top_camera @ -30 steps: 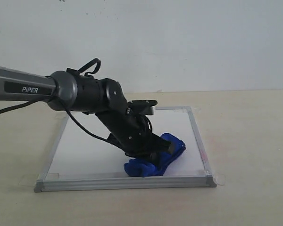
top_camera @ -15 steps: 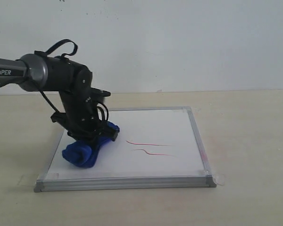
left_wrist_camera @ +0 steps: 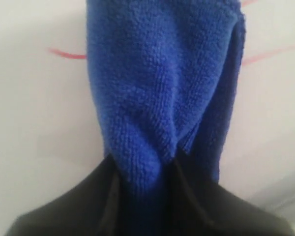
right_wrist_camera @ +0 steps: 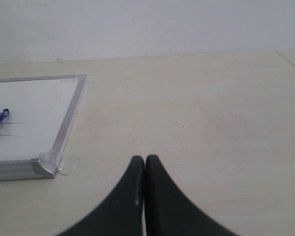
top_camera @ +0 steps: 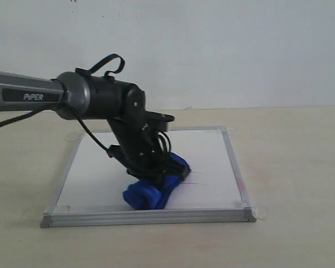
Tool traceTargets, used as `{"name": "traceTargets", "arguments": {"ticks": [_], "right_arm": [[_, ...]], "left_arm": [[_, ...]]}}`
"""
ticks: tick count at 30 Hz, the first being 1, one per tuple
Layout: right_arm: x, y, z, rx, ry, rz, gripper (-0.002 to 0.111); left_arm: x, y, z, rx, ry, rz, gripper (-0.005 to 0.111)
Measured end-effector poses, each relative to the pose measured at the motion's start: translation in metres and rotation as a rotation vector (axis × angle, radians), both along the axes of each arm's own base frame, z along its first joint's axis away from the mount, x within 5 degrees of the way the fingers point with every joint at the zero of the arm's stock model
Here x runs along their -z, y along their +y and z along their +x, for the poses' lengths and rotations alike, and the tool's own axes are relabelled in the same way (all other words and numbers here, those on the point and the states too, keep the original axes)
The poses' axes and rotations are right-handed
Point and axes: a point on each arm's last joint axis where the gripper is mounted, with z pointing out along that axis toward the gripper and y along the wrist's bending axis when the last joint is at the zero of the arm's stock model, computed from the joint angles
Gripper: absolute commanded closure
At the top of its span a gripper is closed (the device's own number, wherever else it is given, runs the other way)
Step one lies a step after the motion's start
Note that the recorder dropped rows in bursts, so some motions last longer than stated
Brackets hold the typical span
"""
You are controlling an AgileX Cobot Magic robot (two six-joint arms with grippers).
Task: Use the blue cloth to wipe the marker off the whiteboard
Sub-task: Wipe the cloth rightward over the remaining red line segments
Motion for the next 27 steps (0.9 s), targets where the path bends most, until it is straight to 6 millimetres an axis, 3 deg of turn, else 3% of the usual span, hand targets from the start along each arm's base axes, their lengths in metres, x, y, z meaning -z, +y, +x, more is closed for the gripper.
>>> {"name": "traceTargets", "arguments": {"ticks": [4, 9, 14, 21, 27], "right_arm": [[0.0, 0.0, 0.0, 0.0, 0.0, 0.0, 0.108], [0.0, 0.0, 0.0, 0.0, 0.0, 0.0, 0.108], [0.0, 0.0, 0.0, 0.0, 0.0, 0.0, 0.108], [0.0, 0.0, 0.0, 0.0, 0.0, 0.0, 0.108], [0.0, 0.0, 0.0, 0.0, 0.0, 0.0, 0.108]], "left_arm": [[0.0, -0.036, -0.018, 0.143, -0.022, -0.009, 0.103], [-0.001, -0.046, -0.022, 0.186, -0.048, -0.012, 0.103], [0.0, -0.026, -0.011, 0.151, -0.043, 0.007, 0.103], [0.002, 0.031, 0.011, -0.033, 0.02, 0.018, 0.103], [0.002, 0.03, 0.01, -0.055, 0.043, -0.022, 0.103]]}}
